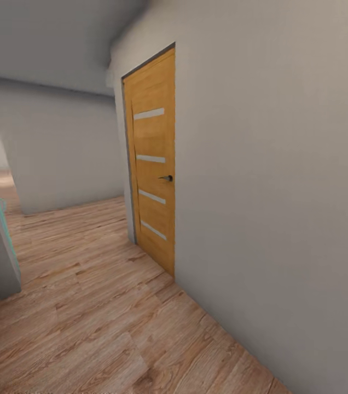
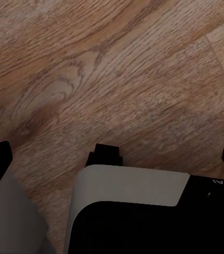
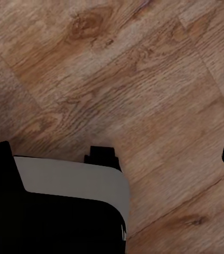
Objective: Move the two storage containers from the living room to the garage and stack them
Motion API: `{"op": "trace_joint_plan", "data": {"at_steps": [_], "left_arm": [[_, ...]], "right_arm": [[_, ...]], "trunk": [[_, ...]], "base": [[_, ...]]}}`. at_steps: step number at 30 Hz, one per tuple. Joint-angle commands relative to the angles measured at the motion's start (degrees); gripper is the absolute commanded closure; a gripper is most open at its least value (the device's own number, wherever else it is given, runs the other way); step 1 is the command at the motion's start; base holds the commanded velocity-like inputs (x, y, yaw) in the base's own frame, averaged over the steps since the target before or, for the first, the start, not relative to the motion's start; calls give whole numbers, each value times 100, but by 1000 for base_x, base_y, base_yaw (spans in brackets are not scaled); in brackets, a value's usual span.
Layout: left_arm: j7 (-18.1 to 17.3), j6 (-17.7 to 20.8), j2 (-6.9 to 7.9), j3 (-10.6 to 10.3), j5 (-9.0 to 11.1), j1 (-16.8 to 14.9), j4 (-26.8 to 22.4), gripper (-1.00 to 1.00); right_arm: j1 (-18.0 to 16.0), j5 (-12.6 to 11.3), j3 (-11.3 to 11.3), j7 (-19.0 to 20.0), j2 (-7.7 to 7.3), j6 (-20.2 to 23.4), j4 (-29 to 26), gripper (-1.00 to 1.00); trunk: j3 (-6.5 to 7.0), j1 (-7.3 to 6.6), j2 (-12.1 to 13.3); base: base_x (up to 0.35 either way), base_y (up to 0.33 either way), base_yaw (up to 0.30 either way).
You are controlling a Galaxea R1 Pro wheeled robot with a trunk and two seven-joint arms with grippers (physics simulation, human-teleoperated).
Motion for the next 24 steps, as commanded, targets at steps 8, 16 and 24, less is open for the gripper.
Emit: {"op": "trace_joint_plan", "data": {"at_steps": [8,16,24], "left_arm": [[12,-3,-1,-43,50,-4,1,-100],[12,-3,-1,-43,50,-4,1,-100],[12,-3,-6,-43,42,-4,1,-100]], "right_arm": [[-5,-54,48,0,3,-30,14,-100],[-5,-52,48,0,3,-30,14,-100],[-5,-52,48,0,3,-29,14,-100]], "trunk": [[-6,0,-4],[-6,0,-4],[-6,0,-4]], "base": [[0,0,269],[3,0,235],[245,0,23]]}}
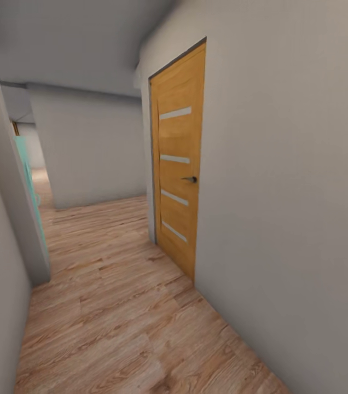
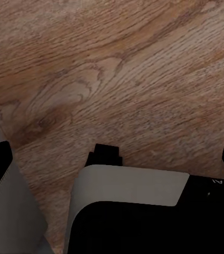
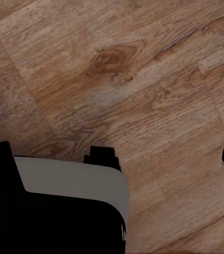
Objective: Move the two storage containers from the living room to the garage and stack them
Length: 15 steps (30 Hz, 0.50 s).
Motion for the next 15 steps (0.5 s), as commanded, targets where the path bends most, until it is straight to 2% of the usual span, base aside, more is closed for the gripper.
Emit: {"op": "trace_joint_plan", "data": {"at_steps": [1,12,15], "left_arm": [[12,-3,-2,-43,50,-3,-1,-100],[12,-3,4,-43,50,-3,-1,-100],[12,-3,3,-43,50,-3,-1,-100]], "right_arm": [[-6,-51,48,1,3,-30,15,-100],[-6,-59,48,1,11,-22,16,-100],[-6,-54,48,1,11,-22,17,-100]], "trunk": [[-6,3,-3],[-6,3,-3],[-6,3,-3]], "base": [[317,0,1],[321,0,0],[321,0,89]]}}
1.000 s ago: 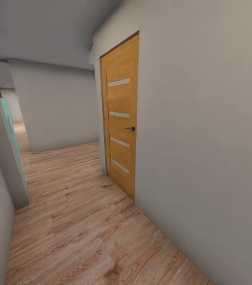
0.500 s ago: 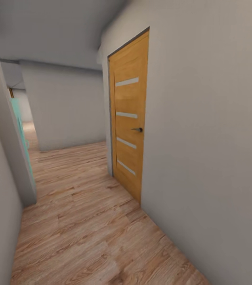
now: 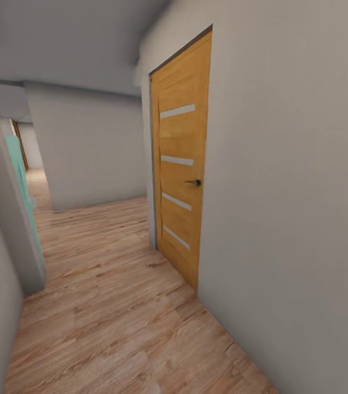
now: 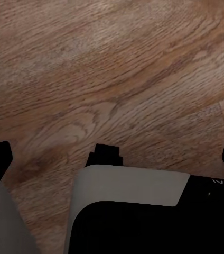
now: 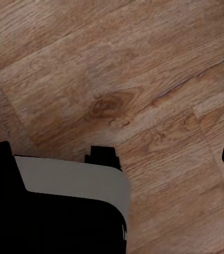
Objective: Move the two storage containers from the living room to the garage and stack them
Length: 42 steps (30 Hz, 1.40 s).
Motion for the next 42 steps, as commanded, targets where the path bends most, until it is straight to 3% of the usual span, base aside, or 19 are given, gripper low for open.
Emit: {"op": "trace_joint_plan", "data": {"at_steps": [1,17,42], "left_arm": [[12,-3,0,-43,50,-4,0,-100],[13,-3,1,-43,58,-4,0,-100],[13,-3,1,-43,59,-4,0,-100]], "right_arm": [[-5,-51,48,0,0,-30,14,-100],[-5,-49,48,0,-7,-30,14,-100],[-5,-48,57,9,-13,-29,14,-100]], "trunk": [[-6,3,-3],[-6,3,-3],[-6,3,-3]], "base": [[321,0,202],[321,0,251],[321,0,9]]}}
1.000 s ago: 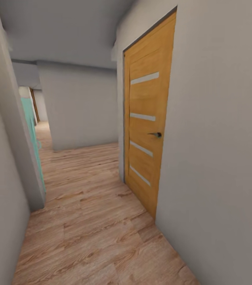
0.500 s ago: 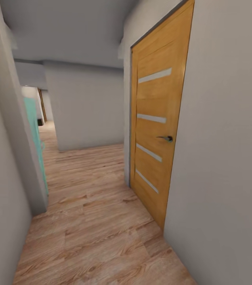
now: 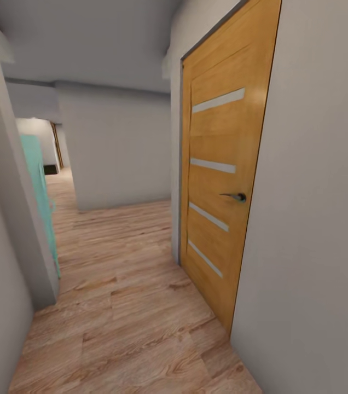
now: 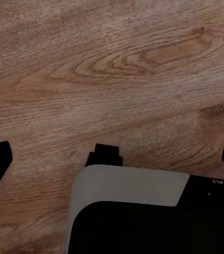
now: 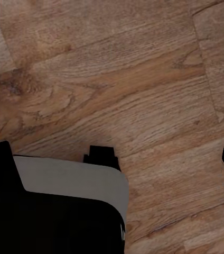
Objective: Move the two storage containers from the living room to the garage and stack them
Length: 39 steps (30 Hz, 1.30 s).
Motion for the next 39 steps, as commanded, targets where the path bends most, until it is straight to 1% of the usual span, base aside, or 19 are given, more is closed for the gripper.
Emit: {"op": "trace_joint_plan", "data": {"at_steps": [1,9,34,39], "left_arm": [[12,-3,0,-43,50,-3,-1,-100],[12,-3,0,-43,50,-3,-1,-100],[12,-3,0,-43,50,-3,-1,-100],[12,-3,0,-43,50,-3,-1,-100]], "right_arm": [[-6,-51,48,0,5,-30,17,-100],[-6,-46,48,0,7,-22,17,-100],[-6,-43,48,6,3,-22,15,-100],[-6,-43,48,1,3,-22,15,-100]], "trunk": [[-6,3,-3],[-7,3,-3],[-90,3,-3],[-103,3,-3]], "base": [[321,0,0],[321,0,35],[321,0,251],[321,0,122]]}}
